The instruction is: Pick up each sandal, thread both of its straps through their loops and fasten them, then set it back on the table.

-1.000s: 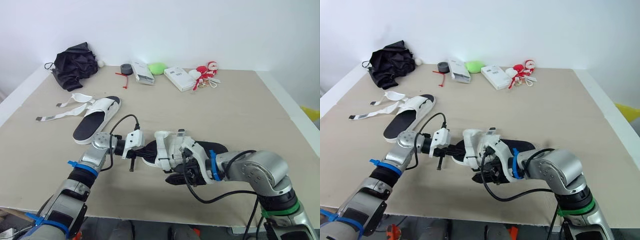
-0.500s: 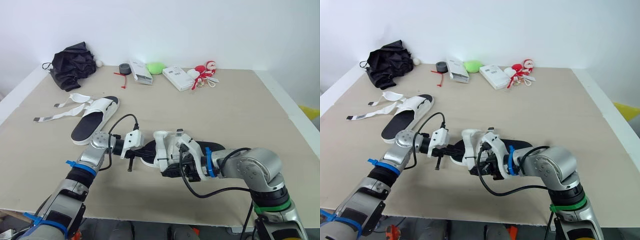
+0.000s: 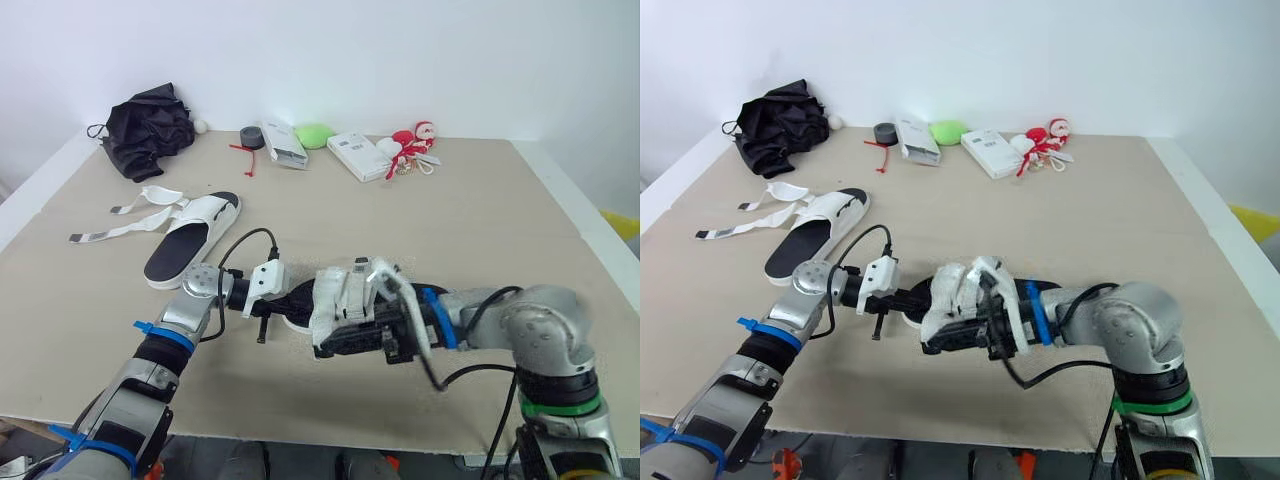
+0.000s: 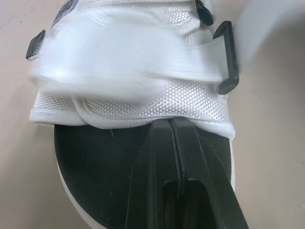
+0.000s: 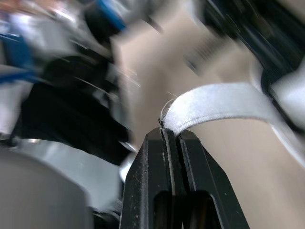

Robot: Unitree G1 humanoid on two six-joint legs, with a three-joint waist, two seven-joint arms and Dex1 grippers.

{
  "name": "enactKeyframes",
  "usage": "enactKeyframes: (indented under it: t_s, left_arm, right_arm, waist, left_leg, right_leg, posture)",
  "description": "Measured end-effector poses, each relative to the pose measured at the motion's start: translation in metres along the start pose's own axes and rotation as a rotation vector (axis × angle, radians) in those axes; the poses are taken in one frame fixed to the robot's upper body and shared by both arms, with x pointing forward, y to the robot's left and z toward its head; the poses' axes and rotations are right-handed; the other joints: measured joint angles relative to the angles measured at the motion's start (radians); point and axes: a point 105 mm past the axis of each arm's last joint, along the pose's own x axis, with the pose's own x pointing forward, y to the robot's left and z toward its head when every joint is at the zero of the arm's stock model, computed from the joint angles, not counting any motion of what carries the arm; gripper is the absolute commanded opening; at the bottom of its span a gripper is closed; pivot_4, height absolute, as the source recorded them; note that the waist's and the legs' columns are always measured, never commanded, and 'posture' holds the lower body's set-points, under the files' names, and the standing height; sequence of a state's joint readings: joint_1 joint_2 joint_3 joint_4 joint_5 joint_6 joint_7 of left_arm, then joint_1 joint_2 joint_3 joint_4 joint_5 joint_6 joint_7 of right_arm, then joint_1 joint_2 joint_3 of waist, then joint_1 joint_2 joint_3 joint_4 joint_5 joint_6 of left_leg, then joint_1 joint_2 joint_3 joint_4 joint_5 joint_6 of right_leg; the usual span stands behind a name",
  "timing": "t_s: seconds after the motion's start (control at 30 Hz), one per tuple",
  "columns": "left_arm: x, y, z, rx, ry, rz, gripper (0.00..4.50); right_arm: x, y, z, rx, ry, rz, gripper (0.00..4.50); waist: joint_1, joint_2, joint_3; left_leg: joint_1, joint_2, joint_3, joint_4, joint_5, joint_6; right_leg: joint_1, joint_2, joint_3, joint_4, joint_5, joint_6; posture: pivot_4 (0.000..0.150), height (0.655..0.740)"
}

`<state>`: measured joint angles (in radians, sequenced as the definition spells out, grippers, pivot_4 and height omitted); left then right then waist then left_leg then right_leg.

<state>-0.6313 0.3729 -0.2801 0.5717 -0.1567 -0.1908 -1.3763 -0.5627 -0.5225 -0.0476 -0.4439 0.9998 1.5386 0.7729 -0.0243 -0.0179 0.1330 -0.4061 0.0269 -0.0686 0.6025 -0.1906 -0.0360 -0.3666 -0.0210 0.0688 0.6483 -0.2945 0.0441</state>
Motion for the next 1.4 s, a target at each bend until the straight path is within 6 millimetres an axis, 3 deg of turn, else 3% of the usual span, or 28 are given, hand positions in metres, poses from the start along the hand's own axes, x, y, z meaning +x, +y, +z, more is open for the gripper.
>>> enactKeyframes:
  t_s: [0.17, 0.2, 0.27, 0.37, 0.5, 0.53, 0.57, 0.73, 0.77, 0.87, 1.07, 1.2, 1.27, 1.33, 1.37, 1.4]
  left_arm:
    - [0.001, 0.001, 0.001, 0.002, -0.002, -0.005, 0.00]
    - [0.001, 0.002, 0.002, 0.003, -0.004, -0.005, 0.00]
    - [0.002, 0.003, 0.002, -0.002, -0.005, -0.001, 0.00]
    - [0.002, 0.003, 0.001, -0.004, -0.006, 0.003, 0.00]
    - [0.002, 0.003, 0.001, -0.007, -0.006, 0.012, 0.00]
    - [0.002, 0.003, 0.000, -0.008, -0.006, 0.014, 0.00]
    - [0.002, 0.003, 0.000, -0.009, -0.006, 0.015, 0.00]
    - [0.003, 0.004, -0.001, -0.015, -0.005, 0.025, 0.00]
    - [0.003, 0.004, -0.001, -0.016, -0.005, 0.025, 0.00]
    - [0.003, 0.004, -0.001, -0.016, -0.006, 0.023, 0.00]
    - [0.002, 0.003, -0.001, -0.013, -0.007, 0.016, 0.00]
    - [0.002, 0.004, -0.001, -0.014, -0.007, 0.018, 0.00]
    - [0.003, 0.004, 0.000, -0.013, -0.009, 0.019, 0.00]
    - [0.004, 0.004, 0.000, -0.013, -0.012, 0.018, 0.00]
    - [0.004, 0.004, 0.001, -0.012, -0.013, 0.017, 0.00]
    - [0.004, 0.004, 0.001, -0.012, -0.014, 0.016, 0.00]
  right_arm:
    - [0.000, -0.010, 0.027, -0.034, -0.044, -0.029, 0.05]
    - [0.008, -0.031, 0.042, -0.013, -0.080, -0.111, 0.05]
    - [0.010, -0.059, 0.049, 0.052, -0.106, -0.232, 0.05]
    - [0.009, -0.087, 0.042, 0.151, -0.108, -0.339, 0.05]
    - [0.005, -0.104, 0.034, 0.239, -0.102, -0.395, 0.05]
    - [0.005, -0.105, 0.034, 0.248, -0.100, -0.397, 0.73]
    - [0.005, -0.106, 0.034, 0.254, -0.096, -0.403, 0.94]
    - [0.005, -0.109, 0.037, 0.260, -0.077, -0.430, 3.01]
    - [0.006, -0.108, 0.038, 0.255, -0.072, -0.429, 3.17]
    - [-0.001, -0.113, 0.049, 0.232, -0.078, -0.493, 3.17]
    - [-0.018, -0.139, 0.040, 0.249, -0.047, -0.678, 3.17]
    - [-0.015, -0.143, 0.046, 0.196, -0.020, -0.713, 3.17]
    - [-0.020, -0.148, 0.055, 0.191, -0.057, -0.723, 3.17]
    - [-0.035, -0.149, 0.072, 0.176, -0.139, -0.741, 3.17]
    - [-0.052, -0.145, 0.091, 0.150, -0.230, -0.735, 3.17]
    - [-0.056, -0.144, 0.095, 0.141, -0.246, -0.736, 3.17]
  waist:
    - [0.002, 0.002, 0.002]
    - [0.003, 0.004, 0.003]
    - [0.003, 0.004, 0.003]
    - [0.003, 0.004, 0.004]
    - [0.003, 0.005, 0.003]
    - [0.003, 0.005, 0.003]
    - [0.003, 0.005, 0.003]
    - [0.003, 0.005, 0.003]
    - [0.003, 0.005, 0.002]
    - [0.003, 0.005, 0.002]
    - [0.003, 0.007, 0.002]
    - [0.003, 0.008, 0.002]
    - [0.003, 0.009, 0.003]
    - [0.003, 0.010, 0.004]
    - [0.003, 0.010, 0.004]
    - [0.003, 0.010, 0.004]
  left_leg:
    - [-0.001, 0.000, 0.000, 0.000, 0.000, 0.000]
    - [-0.002, -0.001, 0.000, 0.000, 0.000, 0.000]
    - [-0.002, -0.001, 0.000, 0.000, 0.001, 0.001]
    - [-0.001, -0.002, 0.000, 0.001, 0.001, 0.002]
    - [-0.001, -0.002, 0.001, 0.001, 0.002, 0.003]
    - [0.000, -0.002, 0.001, 0.001, 0.002, 0.004]
    - [0.000, -0.002, 0.001, 0.001, 0.003, 0.004]
    - [0.001, -0.002, 0.001, 0.001, 0.004, 0.007]
    - [0.001, -0.002, 0.001, 0.001, 0.004, 0.007]
    - [0.001, -0.002, 0.001, 0.001, 0.005, 0.007]
    - [0.000, -0.002, 0.001, -0.001, 0.005, 0.007]
    - [0.000, -0.003, 0.001, -0.001, 0.005, 0.007]
    - [-0.001, -0.004, 0.001, 0.000, 0.005, 0.007]
    - [-0.001, -0.005, 0.001, 0.000, 0.005, 0.008]
    - [-0.002, -0.006, 0.001, 0.000, 0.005, 0.008]
    - [-0.002, -0.006, 0.001, 0.000, 0.005, 0.008]
  right_leg:
    - [-0.001, 0.000, 0.000, 0.000, 0.000, 0.000]
    - [-0.001, -0.001, 0.000, 0.000, 0.000, 0.001]
    - [-0.001, -0.001, 0.000, 0.000, 0.001, 0.001]
    - [-0.001, -0.002, 0.000, 0.000, 0.002, 0.002]
    - [0.000, -0.002, 0.001, 0.000, 0.003, 0.002]
    - [0.000, -0.002, 0.001, 0.000, 0.003, 0.002]
    - [0.001, -0.002, 0.001, 0.000, 0.004, 0.002]
    - [0.000, -0.002, 0.001, 0.000, 0.004, -0.003]
    - [0.000, -0.002, 0.001, 0.000, 0.003, -0.003]
    - [0.000, -0.002, 0.001, 0.000, 0.004, -0.003]
    - [0.000, -0.002, 0.001, 0.000, 0.004, 0.001]
    - [0.000, -0.002, 0.001, 0.000, 0.005, 0.001]
    - [0.000, -0.002, 0.002, 0.000, 0.005, 0.001]
    - [-0.001, -0.003, 0.002, 0.000, 0.005, 0.002]
    - [-0.001, -0.004, 0.002, 0.000, 0.004, 0.003]
    - [-0.001, -0.004, 0.002, 0.000, 0.004, 0.004]
  posture:
    - [0.150, 0.7380]
    - [0.150, 0.7380]
    - [0.150, 0.7380]
    - [0.150, 0.7380]
    - [0.150, 0.7380]
    - [0.150, 0.7380]
    - [0.150, 0.7380]
    - [0.150, 0.7380]
    - [0.150, 0.7380]
    - [0.150, 0.7380]
    - [0.150, 0.7380]
    - [0.150, 0.7380]
    - [0.150, 0.7380]
    - [0.150, 0.7380]
    - [0.150, 0.7380]
    - [0.150, 0.7380]
